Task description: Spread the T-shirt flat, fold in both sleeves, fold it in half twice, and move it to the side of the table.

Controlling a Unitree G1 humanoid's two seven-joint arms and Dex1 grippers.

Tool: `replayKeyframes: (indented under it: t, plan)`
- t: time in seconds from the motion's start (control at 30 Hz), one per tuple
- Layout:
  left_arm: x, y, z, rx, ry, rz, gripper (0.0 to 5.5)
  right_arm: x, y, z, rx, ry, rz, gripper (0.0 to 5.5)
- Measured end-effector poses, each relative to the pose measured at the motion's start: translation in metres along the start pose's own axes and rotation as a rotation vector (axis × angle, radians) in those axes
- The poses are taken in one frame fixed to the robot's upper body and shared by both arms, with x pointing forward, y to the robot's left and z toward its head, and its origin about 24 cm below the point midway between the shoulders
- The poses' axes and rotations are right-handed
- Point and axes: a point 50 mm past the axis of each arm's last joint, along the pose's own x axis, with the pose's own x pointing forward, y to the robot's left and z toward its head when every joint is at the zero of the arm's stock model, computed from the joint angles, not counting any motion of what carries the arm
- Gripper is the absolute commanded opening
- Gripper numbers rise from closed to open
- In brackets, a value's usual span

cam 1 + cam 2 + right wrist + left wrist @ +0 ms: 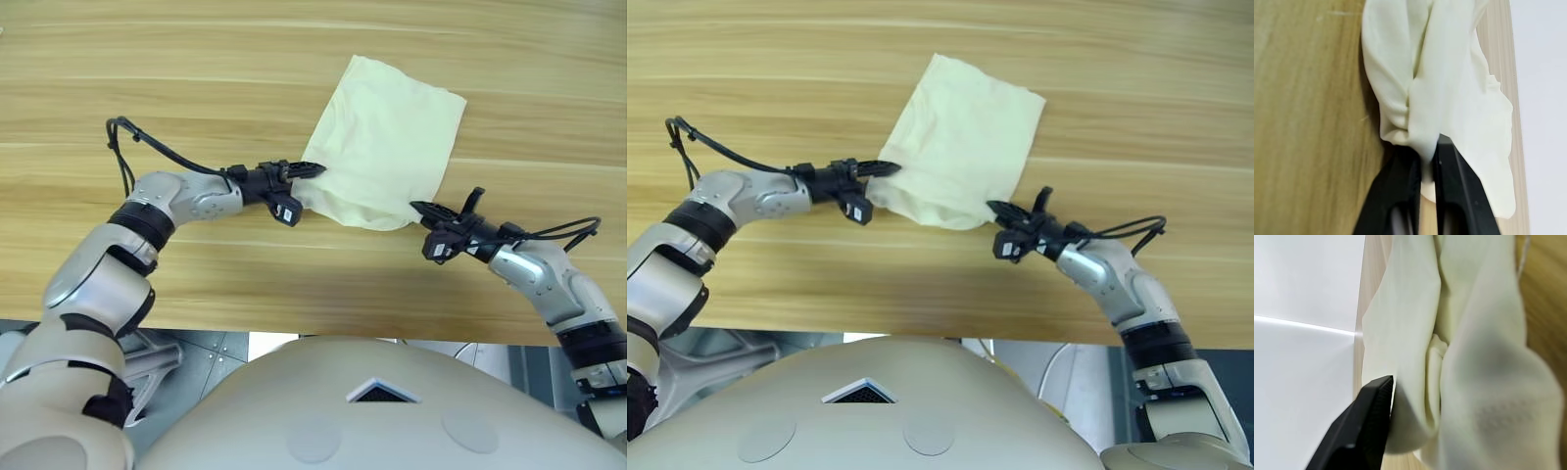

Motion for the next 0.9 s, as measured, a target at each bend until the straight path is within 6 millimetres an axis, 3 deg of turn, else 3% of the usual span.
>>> replayKeyframes:
  t: [0.3, 0.53, 0.9]
  plan:
    - [-0.015, 0.001, -0.007, 0.018, 0.016, -0.031, 0.71, 0.005, -0.004, -0.001, -0.008, 0.006, -0.006, 0.2]
    - [-0.015, 0.005, -0.007, 0.029, 0.004, -0.033, 0.21, 0.008, -0.005, 0.001, -0.018, -0.007, 0.002, 0.2]
    - [-0.015, 0.007, -0.007, 0.032, -0.001, -0.031, 0.07, 0.013, -0.008, 0.001, -0.036, -0.032, 0.015, 0.19]
